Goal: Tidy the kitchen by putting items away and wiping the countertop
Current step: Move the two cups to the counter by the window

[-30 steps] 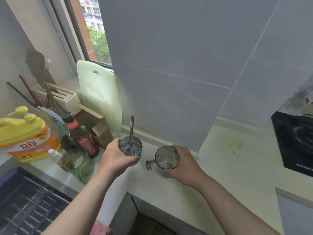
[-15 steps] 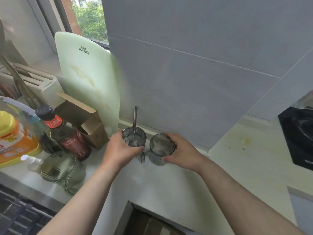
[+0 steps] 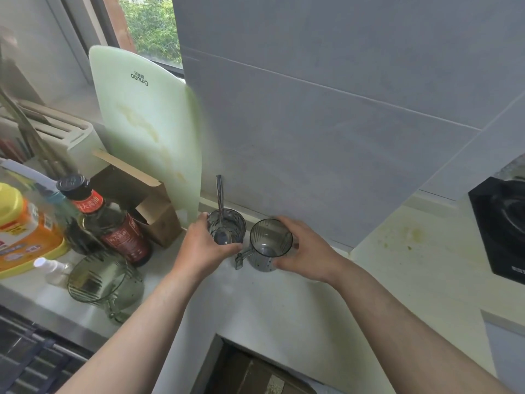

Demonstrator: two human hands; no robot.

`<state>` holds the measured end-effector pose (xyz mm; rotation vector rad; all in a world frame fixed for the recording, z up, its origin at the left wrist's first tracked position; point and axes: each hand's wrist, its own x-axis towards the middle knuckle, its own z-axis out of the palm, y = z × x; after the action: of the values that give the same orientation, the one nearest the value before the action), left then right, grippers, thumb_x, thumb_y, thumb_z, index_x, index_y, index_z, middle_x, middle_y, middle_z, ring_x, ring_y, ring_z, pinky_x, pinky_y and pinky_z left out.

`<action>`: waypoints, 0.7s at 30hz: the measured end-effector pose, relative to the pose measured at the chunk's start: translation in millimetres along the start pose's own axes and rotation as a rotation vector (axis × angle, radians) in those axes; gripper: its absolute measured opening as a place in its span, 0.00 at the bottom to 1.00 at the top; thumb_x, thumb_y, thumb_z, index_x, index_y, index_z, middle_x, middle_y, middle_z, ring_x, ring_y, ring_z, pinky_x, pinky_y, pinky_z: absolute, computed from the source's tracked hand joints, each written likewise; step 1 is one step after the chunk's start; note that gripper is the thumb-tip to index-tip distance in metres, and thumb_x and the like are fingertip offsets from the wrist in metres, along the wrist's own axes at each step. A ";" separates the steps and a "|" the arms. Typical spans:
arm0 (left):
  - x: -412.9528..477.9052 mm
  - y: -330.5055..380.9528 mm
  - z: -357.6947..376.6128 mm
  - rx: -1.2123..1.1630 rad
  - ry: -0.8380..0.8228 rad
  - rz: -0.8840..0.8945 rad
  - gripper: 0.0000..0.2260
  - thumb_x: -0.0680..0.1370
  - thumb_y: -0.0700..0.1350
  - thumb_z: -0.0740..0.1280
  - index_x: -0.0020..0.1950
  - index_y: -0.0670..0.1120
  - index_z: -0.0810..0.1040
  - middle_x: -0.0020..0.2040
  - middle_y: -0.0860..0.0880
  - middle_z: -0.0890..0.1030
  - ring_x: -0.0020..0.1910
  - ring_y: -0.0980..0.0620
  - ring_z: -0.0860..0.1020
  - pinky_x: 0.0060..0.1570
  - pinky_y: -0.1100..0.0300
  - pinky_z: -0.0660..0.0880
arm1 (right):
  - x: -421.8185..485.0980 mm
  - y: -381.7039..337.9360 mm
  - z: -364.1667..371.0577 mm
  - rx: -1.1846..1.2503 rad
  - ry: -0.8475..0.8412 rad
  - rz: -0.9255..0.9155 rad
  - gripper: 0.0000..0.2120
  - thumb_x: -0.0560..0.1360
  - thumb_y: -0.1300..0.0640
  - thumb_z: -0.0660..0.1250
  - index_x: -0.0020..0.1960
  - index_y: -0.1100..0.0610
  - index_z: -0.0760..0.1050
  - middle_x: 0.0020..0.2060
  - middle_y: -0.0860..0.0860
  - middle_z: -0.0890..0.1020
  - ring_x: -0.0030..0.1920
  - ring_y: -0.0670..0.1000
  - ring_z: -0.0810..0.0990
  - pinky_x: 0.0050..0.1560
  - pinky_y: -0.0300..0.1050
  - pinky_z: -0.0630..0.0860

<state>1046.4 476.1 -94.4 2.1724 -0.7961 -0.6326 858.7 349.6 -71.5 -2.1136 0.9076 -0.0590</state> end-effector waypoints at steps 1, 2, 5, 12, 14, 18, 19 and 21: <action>-0.5 -0.6 -0.2 0.006 -0.010 -0.007 0.34 0.61 0.53 0.81 0.62 0.47 0.72 0.57 0.51 0.79 0.56 0.51 0.78 0.49 0.61 0.73 | -4.0 -0.7 -1.7 0.014 0.018 0.006 0.42 0.67 0.54 0.78 0.76 0.47 0.63 0.68 0.44 0.69 0.69 0.43 0.67 0.72 0.43 0.66; -2.2 -0.4 -1.3 0.012 -0.017 -0.021 0.39 0.61 0.56 0.80 0.67 0.46 0.69 0.62 0.49 0.77 0.61 0.50 0.76 0.56 0.58 0.73 | -8.6 -1.2 -3.3 0.027 0.037 0.011 0.40 0.68 0.54 0.77 0.76 0.47 0.64 0.67 0.42 0.69 0.68 0.41 0.67 0.71 0.42 0.66; -10.3 0.7 -7.9 0.039 -0.013 -0.009 0.31 0.63 0.64 0.71 0.61 0.52 0.71 0.58 0.48 0.78 0.60 0.47 0.76 0.59 0.49 0.75 | -24.8 -0.8 -9.0 0.040 0.063 0.017 0.38 0.71 0.54 0.75 0.77 0.50 0.62 0.68 0.44 0.68 0.69 0.42 0.66 0.72 0.42 0.64; -62.6 23.4 -26.7 0.087 0.115 0.026 0.28 0.77 0.52 0.68 0.74 0.43 0.66 0.71 0.44 0.70 0.71 0.47 0.66 0.69 0.53 0.64 | -65.7 0.2 -27.6 0.111 0.135 0.054 0.31 0.75 0.52 0.71 0.76 0.51 0.65 0.73 0.45 0.68 0.72 0.45 0.66 0.73 0.49 0.65; -79.2 28.6 -27.9 0.058 0.133 0.031 0.26 0.78 0.53 0.67 0.72 0.43 0.68 0.70 0.44 0.71 0.70 0.47 0.69 0.68 0.50 0.67 | -79.6 0.1 -34.3 0.129 0.138 0.052 0.30 0.76 0.52 0.70 0.76 0.51 0.65 0.73 0.44 0.69 0.72 0.45 0.66 0.73 0.49 0.65; -117.9 44.0 -21.0 -0.016 0.142 0.038 0.24 0.78 0.51 0.67 0.71 0.44 0.70 0.69 0.47 0.73 0.68 0.49 0.71 0.67 0.49 0.69 | -110.7 5.3 -50.0 0.153 0.121 0.037 0.28 0.76 0.52 0.69 0.74 0.50 0.67 0.71 0.43 0.69 0.71 0.44 0.67 0.72 0.48 0.66; -128.2 49.6 -17.1 -0.031 0.137 0.042 0.23 0.78 0.50 0.67 0.71 0.45 0.70 0.69 0.49 0.73 0.67 0.51 0.71 0.65 0.53 0.70 | -118.9 8.0 -54.9 0.157 0.117 0.035 0.27 0.77 0.52 0.69 0.74 0.50 0.67 0.70 0.43 0.70 0.70 0.44 0.68 0.72 0.47 0.66; -148.8 62.4 -8.9 -0.085 0.120 0.037 0.23 0.78 0.48 0.69 0.71 0.46 0.70 0.65 0.51 0.75 0.65 0.53 0.73 0.59 0.59 0.69 | -136.5 14.0 -67.5 0.173 0.108 0.029 0.26 0.77 0.53 0.69 0.73 0.49 0.68 0.69 0.42 0.70 0.67 0.44 0.70 0.69 0.41 0.68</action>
<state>928.3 550.4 -12.8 2.0922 -0.7311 -0.5029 727.1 384.0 -1.6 -1.9514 0.9611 -0.2310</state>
